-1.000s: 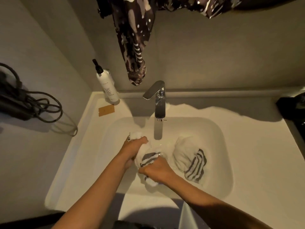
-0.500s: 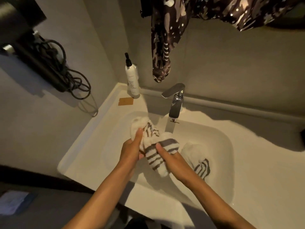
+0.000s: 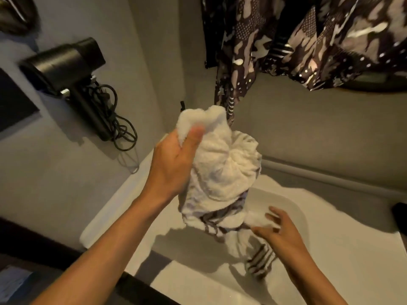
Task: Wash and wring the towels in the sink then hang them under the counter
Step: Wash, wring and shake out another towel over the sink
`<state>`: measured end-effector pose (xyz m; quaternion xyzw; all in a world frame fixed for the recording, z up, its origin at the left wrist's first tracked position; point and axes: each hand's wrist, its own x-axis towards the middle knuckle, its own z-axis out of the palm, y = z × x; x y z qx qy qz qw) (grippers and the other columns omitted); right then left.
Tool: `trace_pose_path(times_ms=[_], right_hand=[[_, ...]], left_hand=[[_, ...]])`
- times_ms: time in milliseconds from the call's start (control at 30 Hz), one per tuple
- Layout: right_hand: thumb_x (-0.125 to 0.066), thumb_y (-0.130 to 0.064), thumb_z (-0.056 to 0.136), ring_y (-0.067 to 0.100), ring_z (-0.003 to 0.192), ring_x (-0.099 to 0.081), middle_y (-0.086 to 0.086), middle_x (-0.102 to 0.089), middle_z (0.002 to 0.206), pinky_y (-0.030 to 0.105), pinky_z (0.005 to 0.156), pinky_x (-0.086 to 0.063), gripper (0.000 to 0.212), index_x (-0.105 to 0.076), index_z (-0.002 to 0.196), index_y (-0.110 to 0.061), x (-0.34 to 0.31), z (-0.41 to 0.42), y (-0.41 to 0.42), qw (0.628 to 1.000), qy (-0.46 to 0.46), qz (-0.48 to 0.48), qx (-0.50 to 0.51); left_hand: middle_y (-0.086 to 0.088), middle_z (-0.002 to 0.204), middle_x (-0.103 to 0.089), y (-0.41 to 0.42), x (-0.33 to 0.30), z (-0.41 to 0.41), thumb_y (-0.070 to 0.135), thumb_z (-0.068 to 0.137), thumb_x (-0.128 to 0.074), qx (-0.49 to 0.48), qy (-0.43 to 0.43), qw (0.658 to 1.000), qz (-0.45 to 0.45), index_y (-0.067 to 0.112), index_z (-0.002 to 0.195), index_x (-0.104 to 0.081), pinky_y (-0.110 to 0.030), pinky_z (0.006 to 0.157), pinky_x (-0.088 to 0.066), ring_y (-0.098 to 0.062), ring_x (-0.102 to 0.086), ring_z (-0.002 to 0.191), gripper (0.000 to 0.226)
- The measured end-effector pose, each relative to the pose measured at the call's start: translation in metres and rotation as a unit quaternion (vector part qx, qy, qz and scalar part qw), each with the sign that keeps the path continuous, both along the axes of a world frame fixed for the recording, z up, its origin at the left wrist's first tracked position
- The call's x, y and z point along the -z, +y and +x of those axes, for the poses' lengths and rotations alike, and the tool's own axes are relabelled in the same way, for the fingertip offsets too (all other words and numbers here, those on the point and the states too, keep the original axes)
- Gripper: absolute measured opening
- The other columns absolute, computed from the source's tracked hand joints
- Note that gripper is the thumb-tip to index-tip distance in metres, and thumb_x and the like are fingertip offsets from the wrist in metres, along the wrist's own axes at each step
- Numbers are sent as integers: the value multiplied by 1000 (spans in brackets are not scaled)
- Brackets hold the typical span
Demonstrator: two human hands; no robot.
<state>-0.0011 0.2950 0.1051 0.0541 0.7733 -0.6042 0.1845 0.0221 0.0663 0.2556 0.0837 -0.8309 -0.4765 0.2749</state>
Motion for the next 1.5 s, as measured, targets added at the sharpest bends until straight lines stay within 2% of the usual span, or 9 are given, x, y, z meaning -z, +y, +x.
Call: trace_pose_path(times_ms=[167,300,433,567,833,1000,1167,1300,1500], right_hand=[[-75,-42,84,-3,120,-59,-18,-62,133,23,97,-50,63,-49,140,-28,-89,-1,-30,964,224,-135,-43],[-78,-39,82,-3,78,-67,-11,-77,87,29,72,-51,18,-73,94,-26,-111,-22,-61,957,277,-47,-79],[-64,-62,82,-1,89,-64,-8,-70,99,22,76,-51,37,-69,99,-29,-129,-14,-59,909,406,12,-95],[-59,-67,85,8,59,-49,-2,-57,65,31,57,-41,58,-61,72,-10,-162,-6,-62,877,459,108,-97],[-54,-54,97,20,54,-42,-3,-43,56,40,55,-39,49,-51,68,-14,-243,-1,-60,757,611,214,-86],[-56,-55,94,20,59,-42,10,-41,62,38,59,-37,63,-47,63,-1,-290,-7,-83,861,453,223,-53],[-57,-36,101,5,26,-36,-7,-39,40,12,32,-30,48,-44,59,-16,-320,-4,-118,960,240,-134,-50],[-51,-32,104,6,25,-38,-6,-39,35,12,33,-32,46,-40,63,-15,-328,-2,-133,953,198,-225,-46],[-61,-25,96,9,28,-31,-5,-31,42,16,34,-30,42,-39,61,-20,-333,-5,-113,953,150,-261,-33]], left_hand=[[13,82,-71,18,-55,-13,39,99,-55,85,101,976,-171,14,99,-67,-23,66,-51,3,-66,77,27],[-4,80,-70,9,-72,-31,47,96,-54,81,117,967,-211,4,96,-66,-41,68,-49,-16,-64,72,44],[-1,81,-67,-14,-89,-21,49,96,-55,13,84,987,-135,10,88,-65,-42,71,-48,-18,-62,76,41],[-2,89,-70,-32,-99,-7,54,96,-49,-46,2,997,-70,14,90,-67,-38,72,-49,-23,-64,84,44],[-14,100,-72,-61,-92,21,23,86,-69,57,-91,930,352,3,116,-66,-39,82,-57,-25,-71,88,35],[-10,98,-72,-69,-91,26,15,85,-74,82,-44,916,390,3,118,-67,-37,85,-56,-24,-68,96,36],[11,143,-44,-37,-87,45,55,65,-83,169,-25,952,255,31,153,-26,-29,105,-39,-8,-50,131,108],[17,132,-62,-8,-77,69,50,68,-85,203,5,979,31,36,142,-39,-29,100,-50,-1,-60,118,89],[1,90,-69,-29,-97,66,20,95,-62,76,47,995,-48,18,102,-63,-21,63,-48,-11,-62,78,7]])
